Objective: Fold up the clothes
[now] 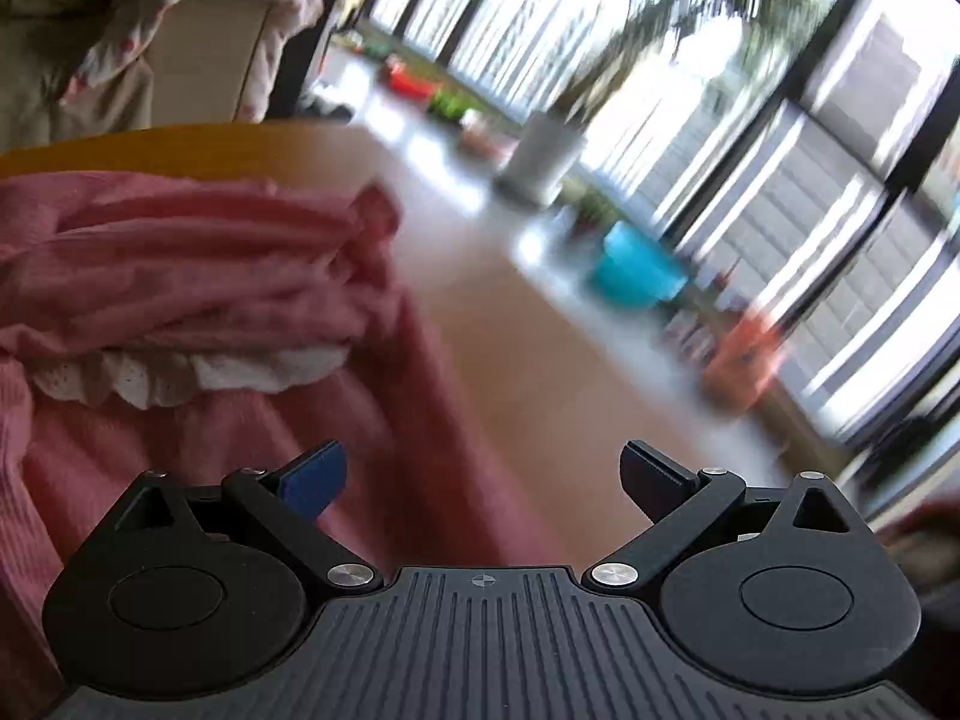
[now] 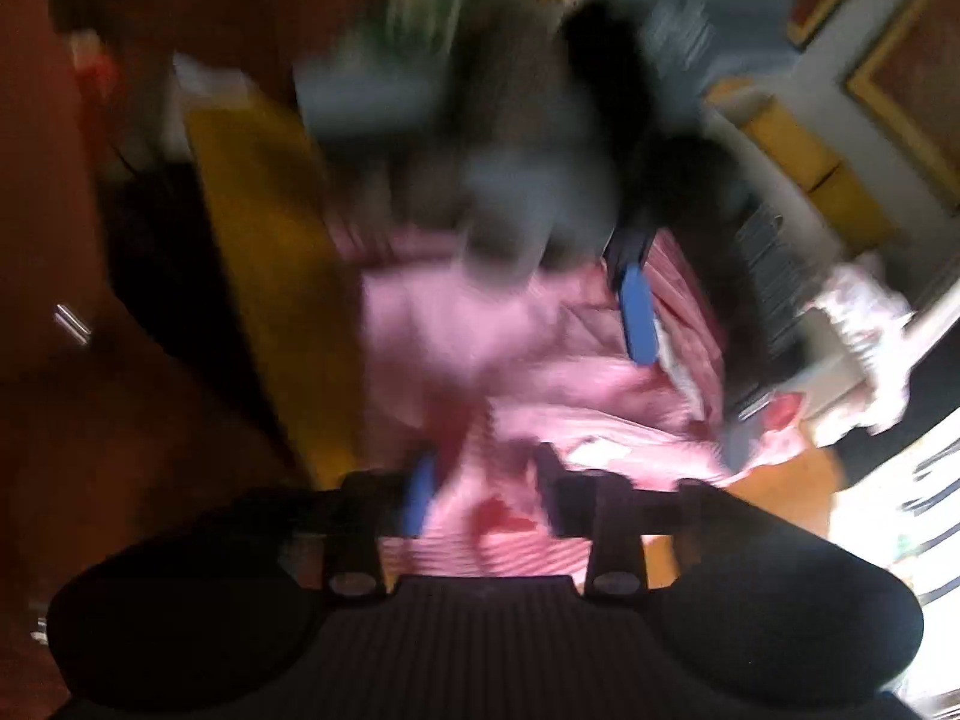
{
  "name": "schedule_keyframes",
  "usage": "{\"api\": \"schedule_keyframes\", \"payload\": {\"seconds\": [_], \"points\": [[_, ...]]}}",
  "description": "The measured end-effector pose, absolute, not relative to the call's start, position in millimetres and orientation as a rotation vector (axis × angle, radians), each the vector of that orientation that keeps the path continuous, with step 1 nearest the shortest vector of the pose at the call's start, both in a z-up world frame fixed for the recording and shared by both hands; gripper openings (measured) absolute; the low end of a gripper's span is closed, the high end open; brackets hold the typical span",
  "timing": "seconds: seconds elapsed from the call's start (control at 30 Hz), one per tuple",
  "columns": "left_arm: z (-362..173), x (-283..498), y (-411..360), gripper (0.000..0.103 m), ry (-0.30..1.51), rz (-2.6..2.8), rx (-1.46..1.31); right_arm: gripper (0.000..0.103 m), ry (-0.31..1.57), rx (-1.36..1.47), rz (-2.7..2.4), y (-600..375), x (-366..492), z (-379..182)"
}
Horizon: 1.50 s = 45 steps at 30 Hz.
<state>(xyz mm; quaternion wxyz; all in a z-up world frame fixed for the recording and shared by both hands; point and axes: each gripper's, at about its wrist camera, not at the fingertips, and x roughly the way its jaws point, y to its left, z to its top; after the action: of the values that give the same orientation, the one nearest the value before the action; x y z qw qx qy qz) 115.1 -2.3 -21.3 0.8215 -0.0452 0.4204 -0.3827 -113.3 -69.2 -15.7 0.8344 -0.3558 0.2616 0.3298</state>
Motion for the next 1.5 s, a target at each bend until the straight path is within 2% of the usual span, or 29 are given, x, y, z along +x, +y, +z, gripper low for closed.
{"api": "schedule_keyframes", "payload": {"seconds": [0.03, 0.13, 0.2, 0.33, 0.37, 0.4, 0.47, 0.57, 0.63, 0.67, 0.7, 0.73, 0.87, 0.97, 1.2, 1.3, 1.5], "points": [[-27.1, 115.5, -7.0, 0.100, 0.909, -0.803, -0.049, 0.051, 0.557, -0.688, 0.717, -77.8, -114.2, -5.0], [-36.1, 109.6, -7.4, 0.100, 0.920, -0.788, 0.034, 0.063, 0.549, -0.557, 0.676, -101.3, -106.8, 13.2], [-34.2, 101.3, -1.9, 0.100, 0.913, -0.794, 0.073, 0.064, 0.564, -0.471, 0.599, -118.4, -90.3, 16.6], [-23.1, 83.7, 15.5, 0.100, 0.901, -0.801, 0.125, 0.063, 0.612, -0.297, 0.457, -141.8, -51.0, 13.4], [-18.2, 81.3, 24.4, 0.101, 0.887, -0.799, 0.103, 0.062, 0.614, -0.265, 0.445, -144.9, -46.2, 11.3], [-11.6, 78.9, 36.7, 0.101, 0.866, -0.791, 0.069, 0.056, 0.615, -0.234, 0.433, -147.9, -41.6, 9.3], [1.7, 74.3, 61.3, 0.101, 0.824, -0.775, 0.003, 0.055, 0.630, -0.208, 0.420, -140.3, -28.1, 1.2], [9.5, 66.1, 96.2, 0.101, 0.784, -0.665, -0.005, 0.054, 0.630, -0.275, 0.388, -131.5, -14.8, -9.2], [3.9, 61.2, 113.3, 0.099, 0.793, -0.606, 0.002, 0.050, 0.629, -0.322, 0.366, -125.6, -6.0, -16.2], [-0.3, 58.7, 121.0, 0.088, 0.802, -0.593, -0.002, 0.050, 0.628, -0.345, 0.356, -122.7, -1.7, -19.6], [-4.1, 56.4, 125.4, 0.072, 0.813, -0.607, -0.014, 0.050, 0.628, -0.368, 0.345, -119.7, 2.7, -23.1], [-8.7, 54.2, 128.0, 0.068, 0.828, -0.628, -0.025, 0.050, 0.627, -0.392, 0.334, -116.8, 7.1, -26.5], [-28.8, 54.3, 117.9, 0.068, 0.860, -0.685, -0.034, 0.050, 0.619, -0.490, 0.287, -107.4, 24.0, -37.8], [-38.2, 57.2, 104.3, 0.074, 0.859, -0.723, -0.040, 0.050, 0.613, -0.539, 0.257, -108.5, 34.1, -36.1], [-16.3, 41.5, 107.7, 0.083, 0.784, -0.739, -0.025, 0.050, 0.588, -0.277, 0.351, -125.1, 6.3, 6.2], [-15.4, 33.2, 102.5, 0.083, 0.741, -0.668, 0.094, 0.050, 0.567, -0.226, 0.440, -113.0, -14.5, 14.6], [-32.8, 7.4, 91.5, 0.083, 0.722, -0.615, 0.325, 0.050, 0.550, -0.309, 0.581, -74.7, -42.9, 6.1]]}}
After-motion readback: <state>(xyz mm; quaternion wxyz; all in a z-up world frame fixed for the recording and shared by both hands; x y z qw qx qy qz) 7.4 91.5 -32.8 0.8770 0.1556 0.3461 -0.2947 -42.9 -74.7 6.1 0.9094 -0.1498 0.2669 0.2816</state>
